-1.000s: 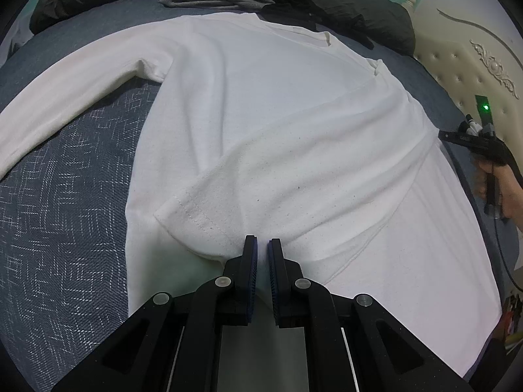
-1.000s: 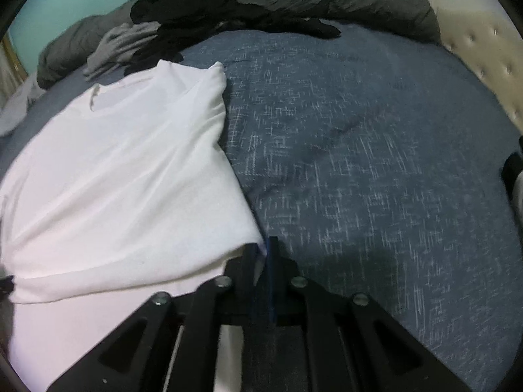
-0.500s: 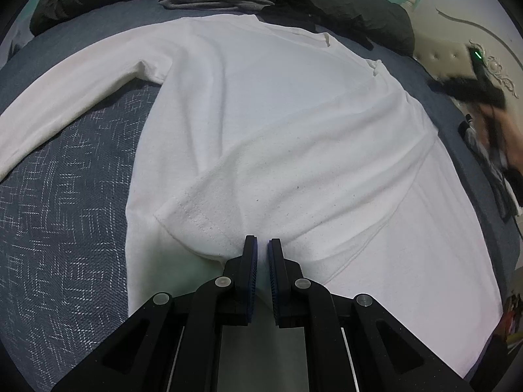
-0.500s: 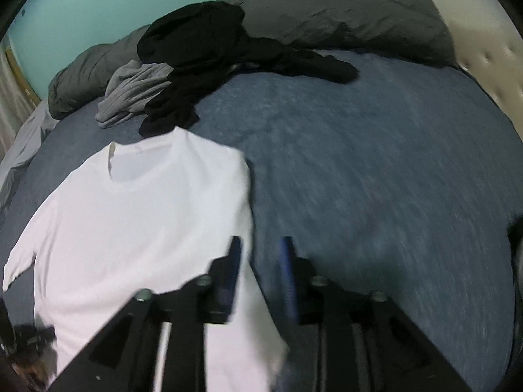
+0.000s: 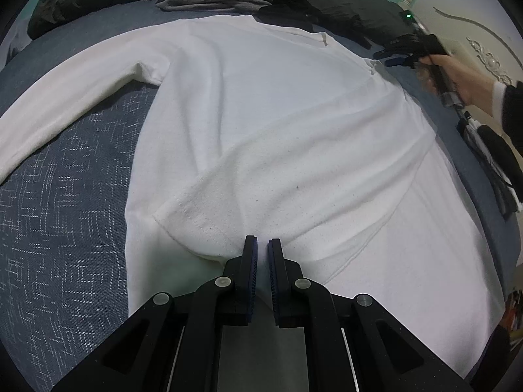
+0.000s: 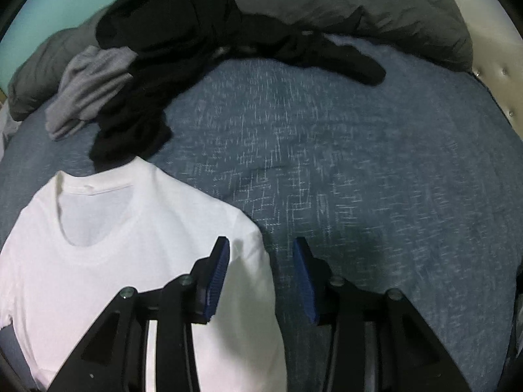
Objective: Fold clothes
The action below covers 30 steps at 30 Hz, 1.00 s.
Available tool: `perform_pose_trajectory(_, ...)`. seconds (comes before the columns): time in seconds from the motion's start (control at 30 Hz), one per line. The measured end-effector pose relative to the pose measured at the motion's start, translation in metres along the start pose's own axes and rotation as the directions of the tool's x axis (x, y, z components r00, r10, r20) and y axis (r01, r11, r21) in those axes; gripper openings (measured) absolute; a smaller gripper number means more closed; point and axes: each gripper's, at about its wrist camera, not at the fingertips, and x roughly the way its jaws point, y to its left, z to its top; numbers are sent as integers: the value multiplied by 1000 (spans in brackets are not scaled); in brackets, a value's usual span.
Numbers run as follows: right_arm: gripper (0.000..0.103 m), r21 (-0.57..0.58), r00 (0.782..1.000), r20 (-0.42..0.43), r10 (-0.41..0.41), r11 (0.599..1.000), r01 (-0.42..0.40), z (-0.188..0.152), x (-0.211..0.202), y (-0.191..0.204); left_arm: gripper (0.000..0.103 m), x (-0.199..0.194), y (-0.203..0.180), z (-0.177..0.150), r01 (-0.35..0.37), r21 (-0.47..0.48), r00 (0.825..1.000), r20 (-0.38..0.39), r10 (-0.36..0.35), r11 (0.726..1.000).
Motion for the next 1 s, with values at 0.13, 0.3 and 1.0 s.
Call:
perform_pose_trajectory(0.13, 5, 8, 1000, -5, 13, 1000, -13, 3, 11, -1, 7, -2, 0, -3, -5, 9, 1000, 2, 5, 1000)
perform_pose_trajectory(0.3, 4, 31, 998, 51, -34, 999, 33, 5, 7, -9, 7, -4, 1, -6, -5, 9, 1000, 4, 5, 1000)
perform_pose_trajectory(1.0, 6, 179, 975, 179, 134, 970, -166, -5, -23, -57, 7, -19, 8, -23, -10, -3, 1000, 8, 10, 1000)
